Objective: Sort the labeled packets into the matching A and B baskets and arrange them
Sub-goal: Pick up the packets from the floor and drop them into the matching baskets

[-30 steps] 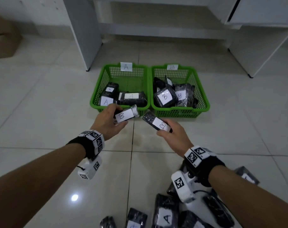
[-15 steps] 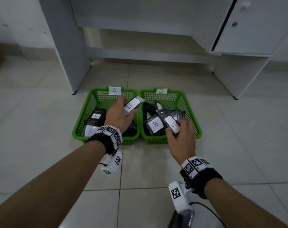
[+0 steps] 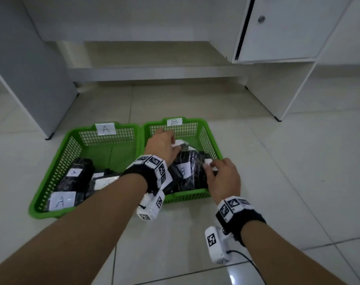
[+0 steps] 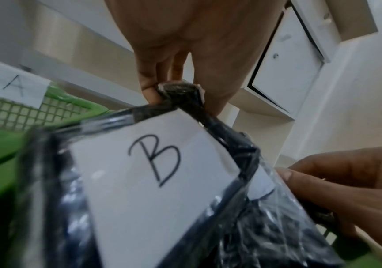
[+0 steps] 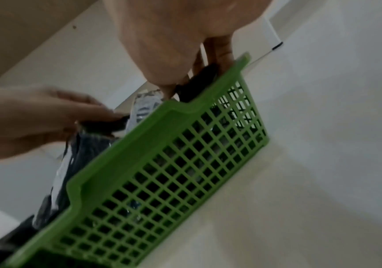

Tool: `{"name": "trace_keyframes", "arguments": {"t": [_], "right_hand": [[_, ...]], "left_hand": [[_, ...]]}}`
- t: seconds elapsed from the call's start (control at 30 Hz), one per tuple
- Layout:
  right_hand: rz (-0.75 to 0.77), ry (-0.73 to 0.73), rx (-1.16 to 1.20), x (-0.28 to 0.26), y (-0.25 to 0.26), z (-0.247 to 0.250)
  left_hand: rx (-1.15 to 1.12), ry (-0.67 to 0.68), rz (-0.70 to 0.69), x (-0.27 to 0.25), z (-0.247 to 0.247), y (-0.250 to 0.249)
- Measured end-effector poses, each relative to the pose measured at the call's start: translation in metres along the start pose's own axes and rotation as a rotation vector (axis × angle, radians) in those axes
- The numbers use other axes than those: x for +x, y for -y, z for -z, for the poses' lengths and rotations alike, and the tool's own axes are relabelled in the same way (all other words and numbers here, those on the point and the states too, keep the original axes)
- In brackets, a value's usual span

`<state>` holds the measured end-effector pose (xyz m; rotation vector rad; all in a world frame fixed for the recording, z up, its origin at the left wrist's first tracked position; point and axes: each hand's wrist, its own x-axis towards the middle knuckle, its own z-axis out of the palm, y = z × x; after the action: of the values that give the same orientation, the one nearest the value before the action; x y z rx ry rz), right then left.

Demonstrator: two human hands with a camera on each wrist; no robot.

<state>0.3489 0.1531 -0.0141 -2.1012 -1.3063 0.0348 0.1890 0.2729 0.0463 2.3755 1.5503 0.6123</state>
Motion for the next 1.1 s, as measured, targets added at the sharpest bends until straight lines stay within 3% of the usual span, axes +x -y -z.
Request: {"name": "trace_keyframes", "arguments": {"t": [0.07, 0.13, 0.2, 0.3, 0.37, 0.47, 0.57, 0.63, 0.73, 0.93, 1.1], "right_hand": [[0.122, 0.03, -0.114, -0.008, -0.003, -0.003], [0.21, 0.04, -0.21, -0.014, -0.005, -0.002], [0.214, 0.073, -0.228, -0.013, -0.006, 0.002], [0.177, 0.125, -0.182, -0.01, -0.008, 0.011], [0.164, 0.121, -0.096, -0.011, -0.01, 0.02], [0.152, 0.079, 0.033, -0.025, -0.015, 0.036], [0.145, 0.065, 0.09, -0.062, -0.033, 0.06], [0.135, 0.117, 0.068, -0.096, -0.049, 0.077], [0.078, 0.262, 0.005, -0.145, -0.071, 0.105], [-0.167, 0.556, -0.281, -0.204, -0.112, 0.165], [-0.172, 0.474, -0.27, -0.225, -0.126, 0.18]], "left_hand": [[0.049, 0.028, -0.014, 0.005, -0.003, -0.005], [0.11, 0.151, 0.011, 0.01, -0.009, -0.007], [0.233, 0.295, 0.037, 0.011, -0.013, -0.007], [0.331, 0.376, -0.002, 0.006, -0.012, -0.01], [0.331, 0.335, -0.048, 0.002, -0.005, -0.013], [0.297, 0.139, -0.153, -0.018, 0.007, -0.025], [0.175, -0.033, -0.283, -0.066, 0.019, -0.047], [0.13, -0.057, -0.345, -0.105, 0.019, -0.063], [0.163, 0.117, -0.347, -0.166, 0.004, -0.085], [0.435, 0.756, -0.374, -0.26, -0.026, -0.112], [0.541, 0.84, -0.287, -0.295, -0.046, -0.111]]}}
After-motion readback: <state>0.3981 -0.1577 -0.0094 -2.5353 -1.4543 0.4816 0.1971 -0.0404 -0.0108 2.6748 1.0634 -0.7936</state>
